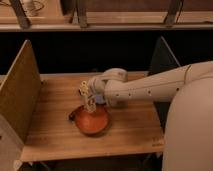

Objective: Stand the bottle upright

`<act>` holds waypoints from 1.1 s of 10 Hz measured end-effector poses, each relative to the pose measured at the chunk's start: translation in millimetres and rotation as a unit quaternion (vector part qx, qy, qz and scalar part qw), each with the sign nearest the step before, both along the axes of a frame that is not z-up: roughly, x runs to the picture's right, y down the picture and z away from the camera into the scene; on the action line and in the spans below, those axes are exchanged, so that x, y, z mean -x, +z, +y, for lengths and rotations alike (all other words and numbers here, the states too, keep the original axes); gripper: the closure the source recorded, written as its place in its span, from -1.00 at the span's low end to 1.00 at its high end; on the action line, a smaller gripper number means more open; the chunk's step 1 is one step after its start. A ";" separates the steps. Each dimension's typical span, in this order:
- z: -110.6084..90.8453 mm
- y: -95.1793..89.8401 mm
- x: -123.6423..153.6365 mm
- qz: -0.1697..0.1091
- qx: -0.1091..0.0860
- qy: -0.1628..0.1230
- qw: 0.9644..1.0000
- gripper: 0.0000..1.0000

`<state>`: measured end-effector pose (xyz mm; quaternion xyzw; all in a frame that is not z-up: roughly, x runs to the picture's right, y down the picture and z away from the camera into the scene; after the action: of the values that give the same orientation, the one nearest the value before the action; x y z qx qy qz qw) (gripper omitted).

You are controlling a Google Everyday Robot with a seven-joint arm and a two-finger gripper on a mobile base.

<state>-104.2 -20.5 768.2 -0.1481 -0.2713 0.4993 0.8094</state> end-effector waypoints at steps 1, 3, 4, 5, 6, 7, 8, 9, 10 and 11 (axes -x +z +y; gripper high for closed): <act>2.3 0.1 3.9 -0.010 0.003 0.007 1.000 1.00; 8.1 -1.0 9.5 -0.025 0.008 0.015 1.000 1.00; 14.3 -1.9 12.7 -0.032 0.012 0.018 0.999 1.00; 21.6 -2.1 14.6 -0.034 0.017 0.017 0.999 1.00; 34.2 -2.7 16.9 -0.033 0.025 0.011 0.999 1.00; 41.3 -2.8 14.5 -0.028 0.029 0.007 0.999 1.00; 44.0 -3.8 10.9 -0.021 0.029 0.005 0.999 1.00; 46.2 -4.3 8.0 -0.013 0.029 0.001 0.999 1.00; 47.3 -5.7 6.5 -0.005 0.027 -0.005 1.000 1.00; 46.9 -7.6 6.0 0.001 0.025 -0.008 1.000 1.00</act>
<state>-110.3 26.4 760.6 -0.1705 -0.2569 0.4995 0.8096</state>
